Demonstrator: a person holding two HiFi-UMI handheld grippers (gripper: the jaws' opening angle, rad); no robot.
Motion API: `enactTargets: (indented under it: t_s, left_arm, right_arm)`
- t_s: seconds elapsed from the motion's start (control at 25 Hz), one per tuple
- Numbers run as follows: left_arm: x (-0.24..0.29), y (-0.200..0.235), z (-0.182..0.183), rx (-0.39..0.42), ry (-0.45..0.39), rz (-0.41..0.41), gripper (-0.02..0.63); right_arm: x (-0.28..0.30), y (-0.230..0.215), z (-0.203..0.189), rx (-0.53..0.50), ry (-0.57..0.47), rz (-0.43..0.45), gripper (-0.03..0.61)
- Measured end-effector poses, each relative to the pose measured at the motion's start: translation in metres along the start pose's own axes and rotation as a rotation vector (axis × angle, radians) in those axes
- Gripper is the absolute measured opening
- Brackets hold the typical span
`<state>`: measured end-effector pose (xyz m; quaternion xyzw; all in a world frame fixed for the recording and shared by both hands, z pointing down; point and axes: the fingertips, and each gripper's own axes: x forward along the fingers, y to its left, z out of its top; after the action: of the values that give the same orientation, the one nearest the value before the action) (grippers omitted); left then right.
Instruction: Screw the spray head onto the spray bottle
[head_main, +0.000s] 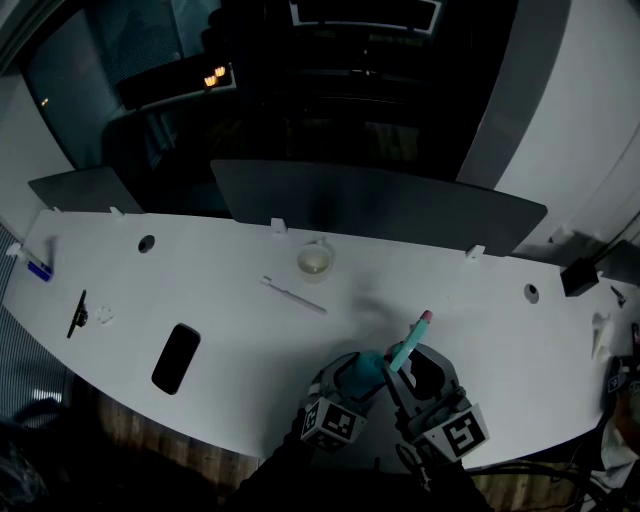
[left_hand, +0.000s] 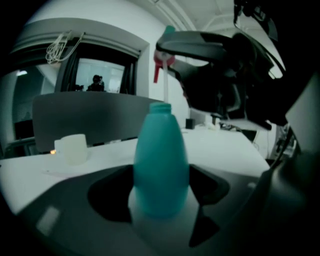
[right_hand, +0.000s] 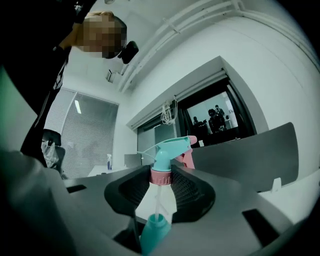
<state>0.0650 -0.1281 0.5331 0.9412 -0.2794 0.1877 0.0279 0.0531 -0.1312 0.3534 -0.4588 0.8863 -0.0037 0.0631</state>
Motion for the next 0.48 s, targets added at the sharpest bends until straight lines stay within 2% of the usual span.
enactTargets:
  t_s: [0.08,0.16,0.48]
  left_arm:
    - [0.000,0.001,0.000,0.000,-0.003,0.002,0.353]
    - [0.000,0.001,0.000,-0.001,-0.003,0.005,0.353]
    - [-0.001,0.000,0.000,-0.004,-0.005,0.012,0.353]
  right_arm:
    - [-0.002,-0.002,-0.033,-0.030,0.090,0.001,0.137]
    - [-0.001,-0.001,-0.051,-0.038,0.127,0.009,0.137]
    - [0.000,0.002,-0.076,-0.040,0.142,0.024,0.137]
